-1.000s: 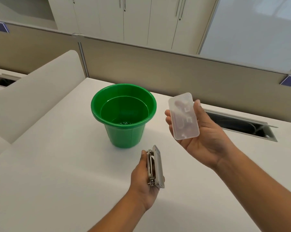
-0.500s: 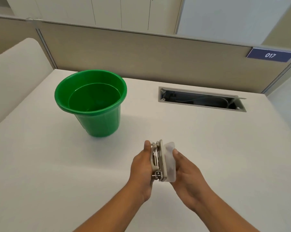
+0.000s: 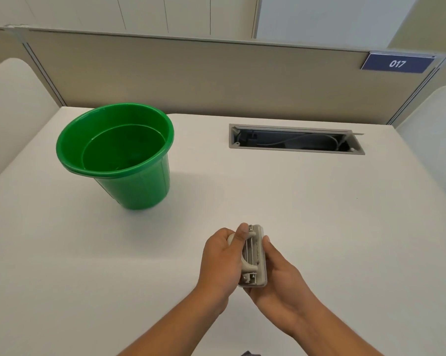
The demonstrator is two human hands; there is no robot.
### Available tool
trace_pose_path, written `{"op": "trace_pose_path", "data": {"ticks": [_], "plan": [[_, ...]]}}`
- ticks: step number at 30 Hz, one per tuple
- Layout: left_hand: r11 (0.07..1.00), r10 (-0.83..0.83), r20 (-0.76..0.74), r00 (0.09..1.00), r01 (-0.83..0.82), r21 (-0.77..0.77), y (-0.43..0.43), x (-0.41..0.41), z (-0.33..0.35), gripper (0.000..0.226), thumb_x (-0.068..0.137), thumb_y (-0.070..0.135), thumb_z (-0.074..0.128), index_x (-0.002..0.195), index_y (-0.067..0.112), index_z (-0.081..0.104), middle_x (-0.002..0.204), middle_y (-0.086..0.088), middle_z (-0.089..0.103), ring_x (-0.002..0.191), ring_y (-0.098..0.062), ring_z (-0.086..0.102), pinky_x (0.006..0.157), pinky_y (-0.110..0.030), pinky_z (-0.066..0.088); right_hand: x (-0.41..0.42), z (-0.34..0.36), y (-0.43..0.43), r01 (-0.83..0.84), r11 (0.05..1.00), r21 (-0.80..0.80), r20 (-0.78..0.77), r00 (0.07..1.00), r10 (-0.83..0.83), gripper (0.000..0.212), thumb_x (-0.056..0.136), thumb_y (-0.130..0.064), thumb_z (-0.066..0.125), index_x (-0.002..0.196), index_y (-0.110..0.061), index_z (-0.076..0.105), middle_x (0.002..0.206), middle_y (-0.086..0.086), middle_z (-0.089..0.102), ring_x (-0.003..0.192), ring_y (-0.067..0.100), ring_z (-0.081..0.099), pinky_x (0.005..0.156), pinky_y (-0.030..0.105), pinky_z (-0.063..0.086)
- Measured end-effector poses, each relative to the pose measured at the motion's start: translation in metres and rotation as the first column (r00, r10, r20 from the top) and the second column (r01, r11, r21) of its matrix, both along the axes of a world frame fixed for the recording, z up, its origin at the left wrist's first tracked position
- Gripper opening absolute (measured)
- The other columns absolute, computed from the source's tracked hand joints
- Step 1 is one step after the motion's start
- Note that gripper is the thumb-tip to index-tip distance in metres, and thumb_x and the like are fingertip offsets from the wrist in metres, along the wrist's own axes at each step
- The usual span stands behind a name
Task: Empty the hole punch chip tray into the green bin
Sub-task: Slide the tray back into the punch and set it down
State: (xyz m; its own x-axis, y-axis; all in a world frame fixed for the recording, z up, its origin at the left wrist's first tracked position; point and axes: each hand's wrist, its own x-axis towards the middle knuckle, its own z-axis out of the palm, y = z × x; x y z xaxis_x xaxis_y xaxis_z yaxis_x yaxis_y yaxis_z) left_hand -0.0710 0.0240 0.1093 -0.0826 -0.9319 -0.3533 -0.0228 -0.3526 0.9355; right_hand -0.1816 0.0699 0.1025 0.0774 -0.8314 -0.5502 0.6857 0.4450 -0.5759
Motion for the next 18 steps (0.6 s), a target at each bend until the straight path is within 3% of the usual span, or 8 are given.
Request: {"op": "trace_pose_path", "data": {"ticks": [3, 9, 12, 14, 18], "plan": [[0.996, -0.021, 0.094, 0.995, 0.028, -0.08, 0.001, 0.001, 0.003, 0.043, 0.087, 0.056, 0.058, 0.067, 0.018, 0.055, 0.053, 0.018, 0.06, 0.048, 0.003, 0.056, 0.047, -0.011, 0.041, 0.001, 0.0, -0.001, 0.026, 0.999, 0.03, 0.054, 0.998, -0.027, 0.043, 0.098, -0.04, 0.05, 0.119, -0.011, 0.072, 0.118, 0.012, 0.073, 0.1, 0.022, 0.072, 0.09, 0.036, 0.051], [0.973, -0.074, 0.295, 0.953, 0.134, -0.19, 0.005, 0.005, 0.003, 0.039, 0.087, 0.062, 0.053, 0.074, 0.025, 0.058, 0.068, 0.01, 0.065, 0.065, -0.009, 0.063, 0.063, -0.032, 0.053, 0.003, 0.003, 0.0, 0.017, 0.998, 0.059, 0.064, 0.998, -0.02, 0.045, 0.103, -0.037, 0.04, 0.118, -0.01, 0.073, 0.127, 0.016, 0.07, 0.109, 0.025, 0.07, 0.097, 0.04, 0.05], [0.96, -0.082, 0.386, 0.919, 0.177, -0.219, 0.006, 0.007, 0.003, 0.036, 0.087, 0.064, 0.05, 0.072, 0.031, 0.054, 0.068, 0.011, 0.066, 0.064, -0.004, 0.063, 0.061, -0.029, 0.052, 0.003, 0.005, 0.001, -0.02, 0.998, 0.064, 0.035, 0.999, 0.018, 0.048, 0.103, -0.041, 0.036, 0.12, -0.014, 0.072, 0.128, 0.014, 0.07, 0.113, 0.026, 0.068, 0.104, 0.045, 0.046], [0.95, -0.094, 0.45, 0.888, 0.215, -0.225, 0.007, 0.009, 0.004, 0.039, 0.084, 0.07, 0.045, 0.069, 0.034, 0.05, 0.066, 0.013, 0.065, 0.063, 0.0, 0.062, 0.056, -0.024, 0.048, 0.004, 0.007, 0.001, -0.056, 0.996, 0.065, 0.005, 0.998, 0.055, 0.049, 0.103, -0.044, 0.036, 0.121, -0.016, 0.071, 0.128, 0.013, 0.07, 0.115, 0.027, 0.067, 0.101, 0.047, 0.049], [0.953, -0.122, 0.413, 0.902, 0.223, -0.205, 0.004, 0.014, 0.006, 0.047, 0.082, 0.072, 0.045, 0.071, 0.028, 0.055, 0.066, 0.01, 0.066, 0.062, -0.004, 0.063, 0.056, -0.027, 0.051, 0.004, 0.008, 0.001, -0.071, 0.996, 0.051, -0.037, 0.997, 0.073, 0.044, 0.102, -0.04, 0.039, 0.123, -0.016, 0.07, 0.129, 0.015, 0.069, 0.117, 0.03, 0.065, 0.102, 0.051, 0.049]]}}
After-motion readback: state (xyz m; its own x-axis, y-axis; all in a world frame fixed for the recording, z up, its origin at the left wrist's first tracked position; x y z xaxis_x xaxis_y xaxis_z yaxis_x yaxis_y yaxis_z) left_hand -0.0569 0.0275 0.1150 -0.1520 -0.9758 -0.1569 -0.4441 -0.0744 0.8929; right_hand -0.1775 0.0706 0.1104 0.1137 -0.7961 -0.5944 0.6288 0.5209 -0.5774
